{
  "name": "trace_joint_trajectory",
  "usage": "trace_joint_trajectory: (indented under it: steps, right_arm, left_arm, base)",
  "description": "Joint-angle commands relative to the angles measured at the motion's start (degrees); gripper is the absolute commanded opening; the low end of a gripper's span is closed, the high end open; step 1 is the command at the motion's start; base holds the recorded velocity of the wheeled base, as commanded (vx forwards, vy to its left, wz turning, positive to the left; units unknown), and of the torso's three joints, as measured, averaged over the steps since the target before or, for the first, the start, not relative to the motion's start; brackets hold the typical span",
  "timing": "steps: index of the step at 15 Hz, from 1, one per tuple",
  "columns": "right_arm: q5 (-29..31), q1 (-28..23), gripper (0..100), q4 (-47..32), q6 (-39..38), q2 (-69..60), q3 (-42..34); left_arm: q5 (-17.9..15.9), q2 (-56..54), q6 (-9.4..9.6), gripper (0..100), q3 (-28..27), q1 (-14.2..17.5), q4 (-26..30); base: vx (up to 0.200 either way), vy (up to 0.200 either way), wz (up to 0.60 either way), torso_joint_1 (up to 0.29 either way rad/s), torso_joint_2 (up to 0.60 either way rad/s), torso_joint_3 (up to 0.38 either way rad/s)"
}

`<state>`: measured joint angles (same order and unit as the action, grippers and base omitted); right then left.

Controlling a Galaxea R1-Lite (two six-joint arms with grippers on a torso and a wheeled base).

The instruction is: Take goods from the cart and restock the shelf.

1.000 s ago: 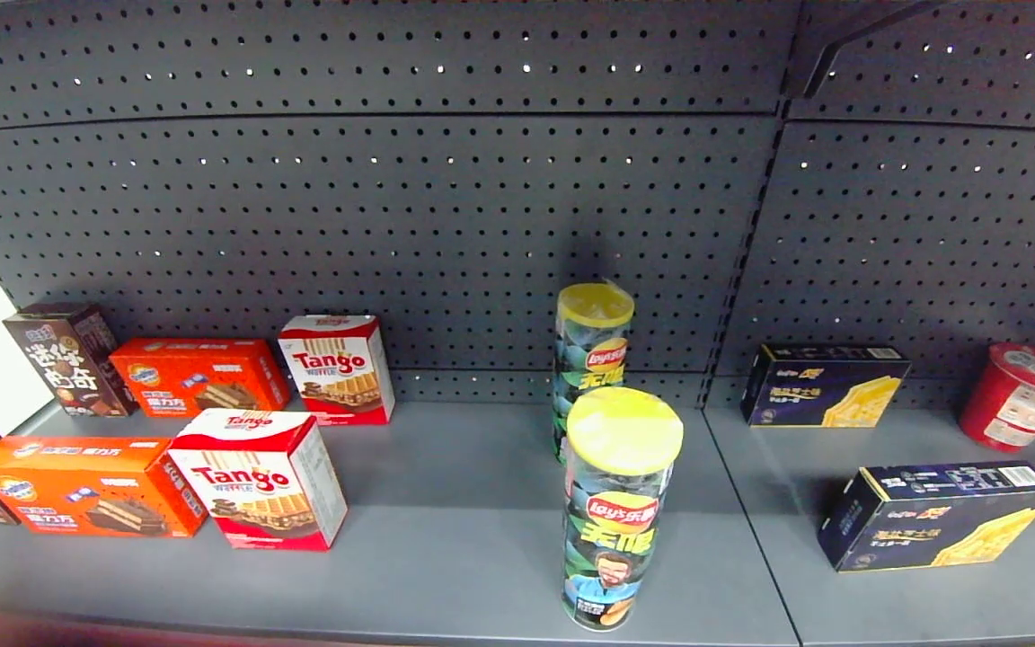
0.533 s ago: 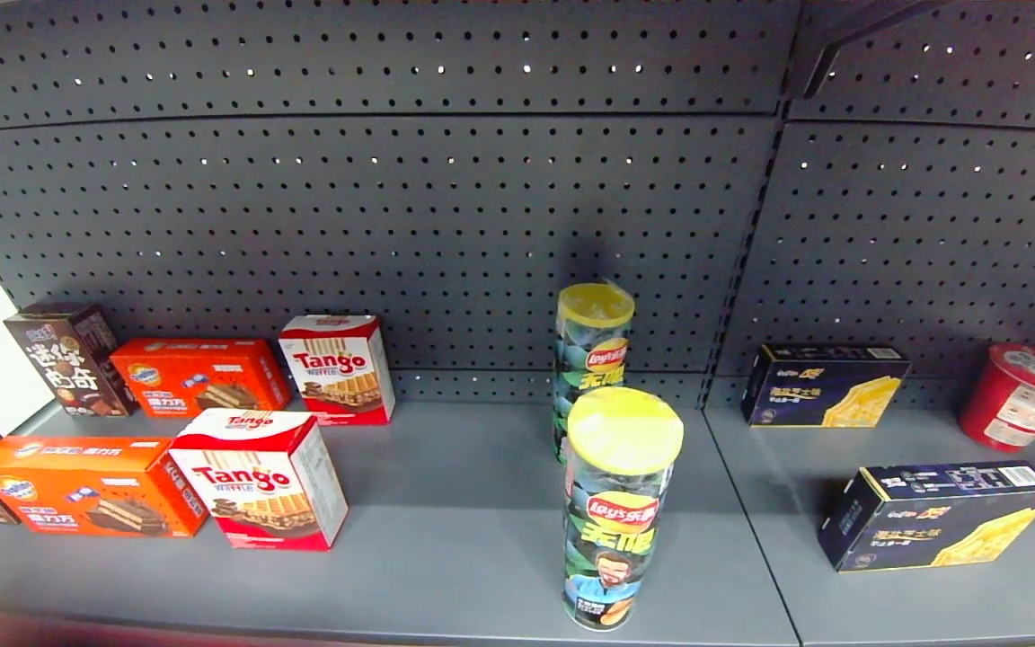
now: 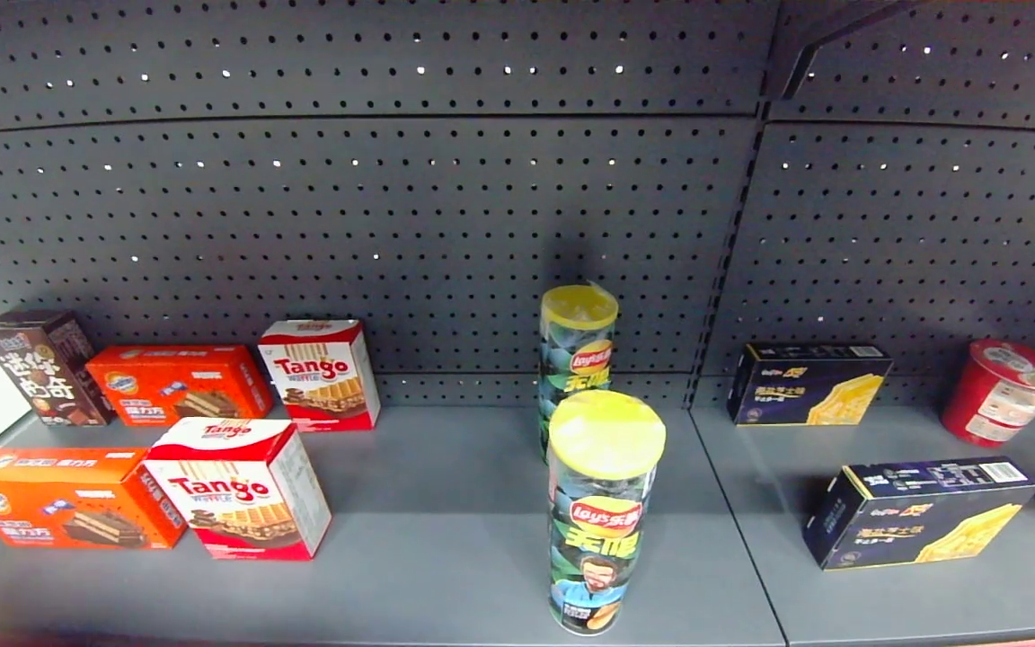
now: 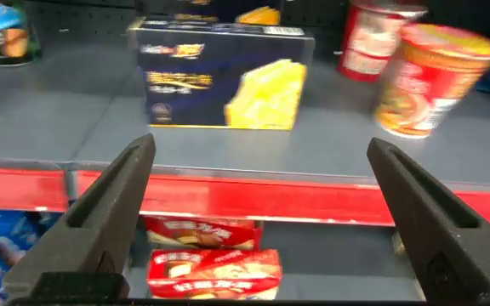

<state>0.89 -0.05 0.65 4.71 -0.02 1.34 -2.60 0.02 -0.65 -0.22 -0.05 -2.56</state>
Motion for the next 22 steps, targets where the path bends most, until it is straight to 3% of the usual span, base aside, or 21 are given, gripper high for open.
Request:
trace_joint_trajectory:
  steps: [1,6,8,9,22]
  right_arm:
    - [-0.1,0.0,100,0.0,0.0,0.0,0.0]
    - [-0.3,0.0,100,0.0,0.0,0.0,0.0]
    - [-0.4,0.0,100,0.0,0.0,0.0,0.0]
    - [-0.7,0.0,100,0.0,0.0,0.0,0.0]
    - [-1.7,0.0,100,0.0,0.0,0.0,0.0]
  left_arm:
    - [0.0,0.0,-0.06,100,0.0,0.0,0.0]
    - [0.0,0.0,0.91,100,0.0,0.0,0.0]
    - [2.0,0.0,2.76,100,0.2,0.0,2.3]
    - [3.8,0.0,2.76,100,0.1,0.0,3.2]
    - [3.9,0.0,2.05,100,0.2,0.0,2.6]
  base:
    - [0.000,0.000,0.00,0.000,0.00,0.000]
    - [0.000,0.000,0.00,0.000,0.00,0.000]
    - [0.000,-0.100,0.00,0.004,0.00,0.001]
    - [0.000,-0.200,0.00,-0.002,0.01,-0.002]
    - [-0.031,0.000,0.00,0.000,0.00,0.001]
